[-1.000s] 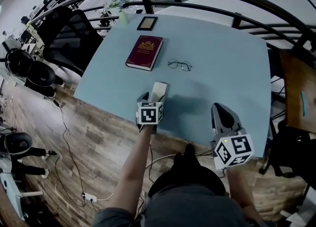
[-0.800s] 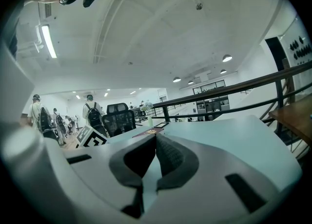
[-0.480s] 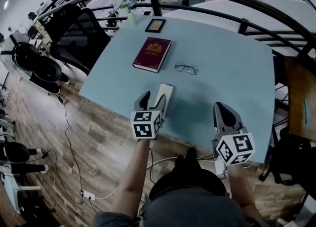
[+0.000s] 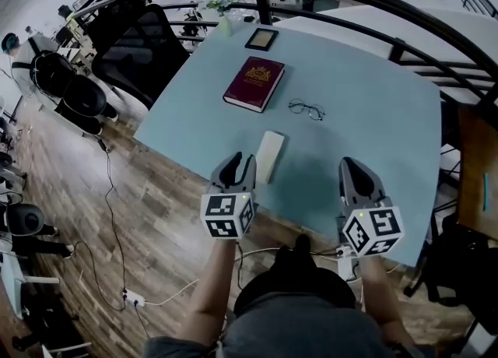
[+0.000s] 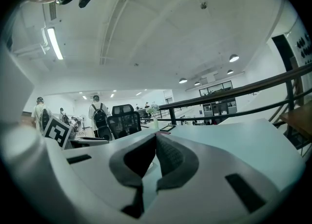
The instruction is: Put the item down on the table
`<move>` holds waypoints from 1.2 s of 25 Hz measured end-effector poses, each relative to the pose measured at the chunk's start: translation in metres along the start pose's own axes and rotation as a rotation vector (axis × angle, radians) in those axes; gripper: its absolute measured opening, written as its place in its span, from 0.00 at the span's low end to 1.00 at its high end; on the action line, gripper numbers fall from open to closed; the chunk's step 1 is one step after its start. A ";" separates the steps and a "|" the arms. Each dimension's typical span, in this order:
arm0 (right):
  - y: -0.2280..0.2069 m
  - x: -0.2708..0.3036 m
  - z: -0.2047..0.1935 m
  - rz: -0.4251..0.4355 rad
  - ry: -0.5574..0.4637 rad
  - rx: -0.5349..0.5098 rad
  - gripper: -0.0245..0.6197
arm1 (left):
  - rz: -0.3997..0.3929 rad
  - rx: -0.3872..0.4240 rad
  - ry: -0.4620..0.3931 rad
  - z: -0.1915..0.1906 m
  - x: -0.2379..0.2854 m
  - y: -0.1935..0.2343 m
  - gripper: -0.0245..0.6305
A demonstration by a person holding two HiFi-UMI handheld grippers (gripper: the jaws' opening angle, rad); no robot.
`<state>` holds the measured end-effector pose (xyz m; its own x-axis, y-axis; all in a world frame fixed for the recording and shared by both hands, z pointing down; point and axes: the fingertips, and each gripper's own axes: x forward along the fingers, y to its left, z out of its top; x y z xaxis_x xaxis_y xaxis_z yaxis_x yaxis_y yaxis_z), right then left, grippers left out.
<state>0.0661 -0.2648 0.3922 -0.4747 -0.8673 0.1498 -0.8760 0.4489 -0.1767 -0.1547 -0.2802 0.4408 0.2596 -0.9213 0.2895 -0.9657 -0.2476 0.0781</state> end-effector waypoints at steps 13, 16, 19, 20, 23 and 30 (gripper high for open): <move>0.018 0.018 0.005 0.063 0.002 -0.018 0.04 | 0.032 0.009 -0.084 0.021 -0.032 0.000 0.08; 0.021 0.021 0.004 0.073 0.001 -0.018 0.04 | 0.045 0.000 -0.101 0.024 -0.036 0.004 0.07; 0.024 0.024 0.003 0.084 0.002 -0.021 0.04 | 0.059 -0.013 -0.111 0.023 -0.042 0.007 0.06; 0.025 0.024 0.003 0.089 0.003 -0.024 0.04 | 0.065 -0.017 -0.113 0.022 -0.044 0.008 0.05; 0.029 0.024 0.003 0.104 0.004 -0.036 0.04 | 0.080 -0.029 -0.122 0.019 -0.049 0.010 0.05; 0.035 0.024 0.005 0.126 0.000 -0.047 0.04 | 0.099 -0.042 -0.129 0.016 -0.057 0.013 0.05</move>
<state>0.0245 -0.2712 0.3847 -0.5815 -0.8031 0.1296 -0.8122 0.5641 -0.1488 -0.1818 -0.2353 0.4095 0.1588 -0.9720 0.1734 -0.9850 -0.1438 0.0958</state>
